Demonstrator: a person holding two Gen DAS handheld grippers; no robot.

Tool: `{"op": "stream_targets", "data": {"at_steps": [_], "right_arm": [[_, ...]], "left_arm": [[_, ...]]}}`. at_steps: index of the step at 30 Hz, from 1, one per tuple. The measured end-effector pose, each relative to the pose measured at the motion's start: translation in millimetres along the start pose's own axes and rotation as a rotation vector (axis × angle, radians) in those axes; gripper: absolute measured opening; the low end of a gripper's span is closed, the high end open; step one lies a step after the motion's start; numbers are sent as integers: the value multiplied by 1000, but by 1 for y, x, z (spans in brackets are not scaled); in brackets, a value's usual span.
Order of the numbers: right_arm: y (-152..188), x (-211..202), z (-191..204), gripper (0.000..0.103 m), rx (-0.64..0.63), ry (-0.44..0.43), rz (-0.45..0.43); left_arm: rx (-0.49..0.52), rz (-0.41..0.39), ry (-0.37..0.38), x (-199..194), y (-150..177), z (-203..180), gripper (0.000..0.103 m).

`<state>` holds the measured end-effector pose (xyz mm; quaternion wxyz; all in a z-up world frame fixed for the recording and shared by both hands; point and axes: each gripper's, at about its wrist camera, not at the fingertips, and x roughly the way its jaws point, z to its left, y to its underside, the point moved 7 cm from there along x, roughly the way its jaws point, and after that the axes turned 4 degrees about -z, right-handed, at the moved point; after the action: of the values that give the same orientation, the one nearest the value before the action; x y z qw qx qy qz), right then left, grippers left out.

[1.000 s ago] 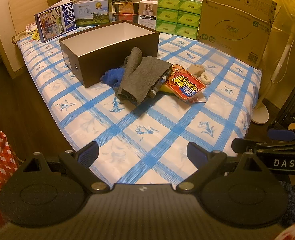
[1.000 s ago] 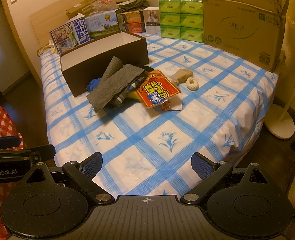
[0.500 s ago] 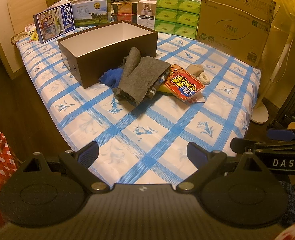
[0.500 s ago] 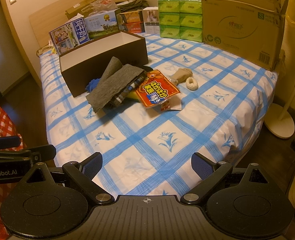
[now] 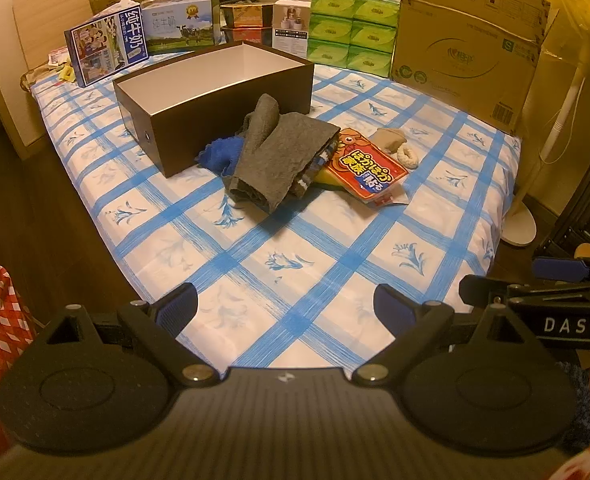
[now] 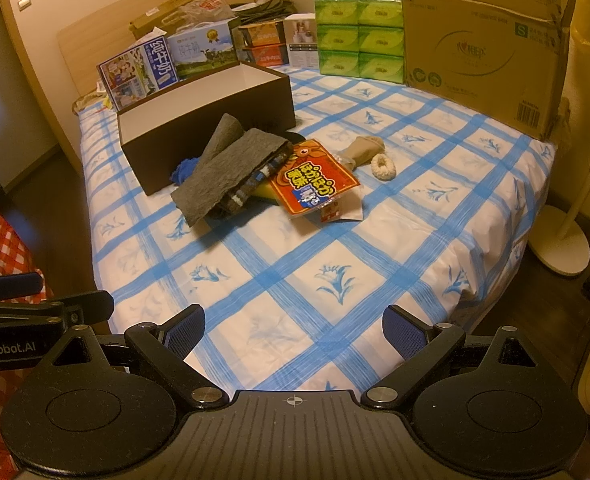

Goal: Organize soft objects

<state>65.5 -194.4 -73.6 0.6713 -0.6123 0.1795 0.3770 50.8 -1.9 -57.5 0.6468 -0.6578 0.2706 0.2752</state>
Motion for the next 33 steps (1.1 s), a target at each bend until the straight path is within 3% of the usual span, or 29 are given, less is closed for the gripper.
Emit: {"op": "stream_targets", "data": {"at_steps": [33], "right_arm": [[-1, 3, -2, 95, 5, -1, 6]], "left_arm": [[1, 4, 0, 6, 1, -7, 94]]}}
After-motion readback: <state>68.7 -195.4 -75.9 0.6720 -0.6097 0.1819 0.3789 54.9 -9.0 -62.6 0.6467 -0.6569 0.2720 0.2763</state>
